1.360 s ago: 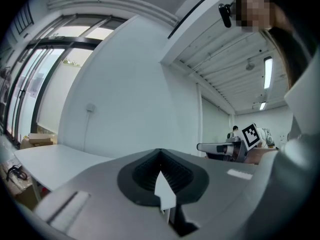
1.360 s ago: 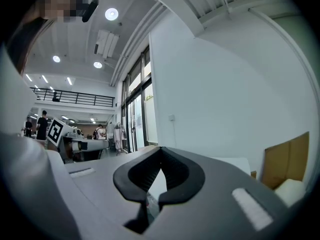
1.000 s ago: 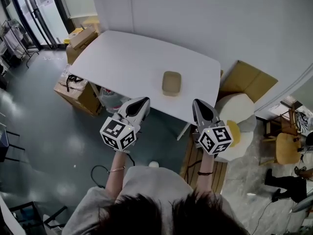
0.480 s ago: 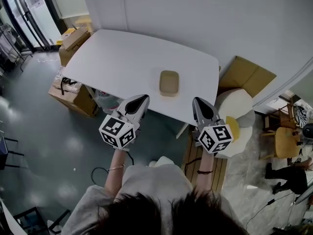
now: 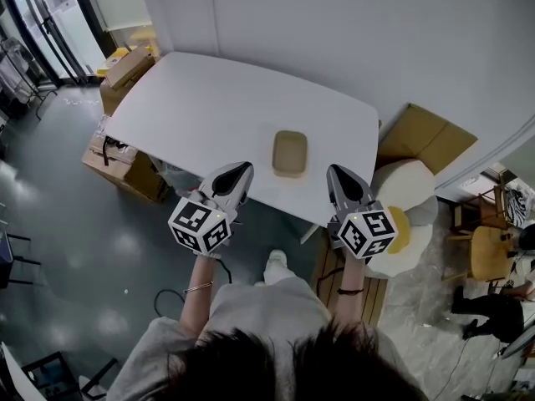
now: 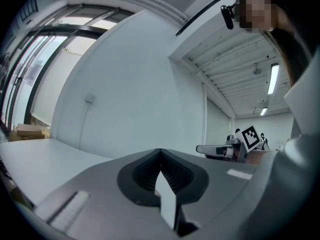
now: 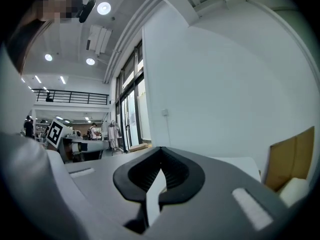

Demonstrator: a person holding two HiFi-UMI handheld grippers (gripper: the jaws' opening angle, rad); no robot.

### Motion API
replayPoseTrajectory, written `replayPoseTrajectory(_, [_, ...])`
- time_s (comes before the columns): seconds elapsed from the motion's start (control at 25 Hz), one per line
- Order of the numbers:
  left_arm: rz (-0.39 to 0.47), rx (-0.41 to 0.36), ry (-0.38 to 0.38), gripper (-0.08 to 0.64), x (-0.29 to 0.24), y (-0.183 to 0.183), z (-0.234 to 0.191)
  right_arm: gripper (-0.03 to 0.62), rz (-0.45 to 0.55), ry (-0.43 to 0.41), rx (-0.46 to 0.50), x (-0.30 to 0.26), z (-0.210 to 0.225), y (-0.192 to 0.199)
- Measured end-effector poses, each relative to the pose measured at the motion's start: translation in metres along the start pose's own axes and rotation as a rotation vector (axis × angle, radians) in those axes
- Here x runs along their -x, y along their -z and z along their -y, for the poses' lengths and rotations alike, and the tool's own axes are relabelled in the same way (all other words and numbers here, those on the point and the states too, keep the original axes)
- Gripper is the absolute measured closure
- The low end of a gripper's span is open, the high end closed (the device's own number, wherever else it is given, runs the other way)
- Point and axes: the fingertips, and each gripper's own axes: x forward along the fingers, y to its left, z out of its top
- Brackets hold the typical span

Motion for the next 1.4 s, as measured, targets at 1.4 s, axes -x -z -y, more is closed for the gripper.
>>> replayPoseTrajectory(1.4, [-0.103, 0.076, -0.012, 0.569, -0.125, 0.023, -0.092, 0.580, -0.114, -0.041, -0.090, -0.143, 0.079, 0.019])
